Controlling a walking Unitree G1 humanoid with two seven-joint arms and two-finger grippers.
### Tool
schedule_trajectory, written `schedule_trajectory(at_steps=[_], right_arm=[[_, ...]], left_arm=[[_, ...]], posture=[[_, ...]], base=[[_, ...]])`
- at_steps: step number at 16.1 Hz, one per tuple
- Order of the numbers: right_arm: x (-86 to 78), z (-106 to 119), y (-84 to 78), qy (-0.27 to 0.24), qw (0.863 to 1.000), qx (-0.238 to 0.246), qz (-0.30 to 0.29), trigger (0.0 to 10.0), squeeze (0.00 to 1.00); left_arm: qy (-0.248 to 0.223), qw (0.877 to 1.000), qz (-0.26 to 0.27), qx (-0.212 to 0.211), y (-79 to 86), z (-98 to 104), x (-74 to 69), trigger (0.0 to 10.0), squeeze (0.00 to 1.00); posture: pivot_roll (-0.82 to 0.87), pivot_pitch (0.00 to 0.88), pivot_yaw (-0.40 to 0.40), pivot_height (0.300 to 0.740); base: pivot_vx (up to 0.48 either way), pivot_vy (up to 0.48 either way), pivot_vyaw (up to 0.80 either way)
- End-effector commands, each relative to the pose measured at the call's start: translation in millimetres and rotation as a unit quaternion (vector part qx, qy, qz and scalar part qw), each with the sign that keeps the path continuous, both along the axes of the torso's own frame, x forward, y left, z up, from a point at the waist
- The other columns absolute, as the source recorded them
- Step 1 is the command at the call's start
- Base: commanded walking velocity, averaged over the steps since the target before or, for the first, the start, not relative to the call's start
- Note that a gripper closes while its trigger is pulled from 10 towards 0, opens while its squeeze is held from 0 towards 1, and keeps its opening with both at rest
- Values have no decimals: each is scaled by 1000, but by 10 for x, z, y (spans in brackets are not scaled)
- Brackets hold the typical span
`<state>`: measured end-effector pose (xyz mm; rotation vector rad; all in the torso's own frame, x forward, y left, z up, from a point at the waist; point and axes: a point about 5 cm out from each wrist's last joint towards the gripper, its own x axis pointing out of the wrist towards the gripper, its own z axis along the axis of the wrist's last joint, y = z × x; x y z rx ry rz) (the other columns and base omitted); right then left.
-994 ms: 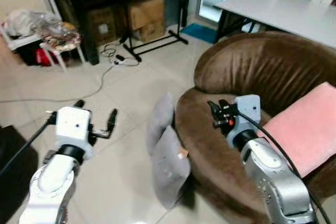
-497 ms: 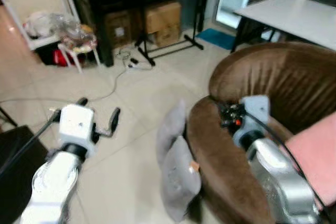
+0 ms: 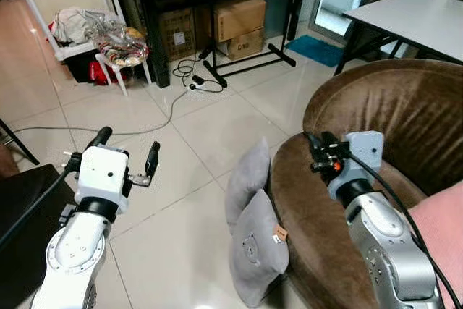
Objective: Move the pillow to the sofa from floor
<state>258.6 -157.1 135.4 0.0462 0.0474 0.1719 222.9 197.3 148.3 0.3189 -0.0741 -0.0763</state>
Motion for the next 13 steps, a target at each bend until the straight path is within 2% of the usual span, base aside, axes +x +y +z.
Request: schedule_trajectory(at_steps=[1, 5, 11, 13], right_arm=[[-11, -15, -22, -1, 1000, -5, -3, 10000, 0], [4, 42, 5, -30, 999, -20, 6, 10000, 0], [-21, 64, 54, -42, 999, -1, 24, 10000, 0], [-48, 40, 79, -38, 999, -6, 33, 10000, 0]], left_arm=[[3, 1000, -5, 4, -13, -17, -14, 10000, 0], [-3, 1000, -7, 2, -13, -26, 12, 10000, 0], [-2, 1000, -8, -3, -15, -35, 14, 10000, 0], [6, 1000, -6, -18, -19, -54, 10, 10000, 0]], posture=[[-38, 17, 19, 685], [-40, 21, 25, 648], [-40, 23, 23, 595], [-39, 25, 22, 595]], base=[[0, 0, 0], [0, 0, 0], [0, 0, 0], [0, 0, 0]])
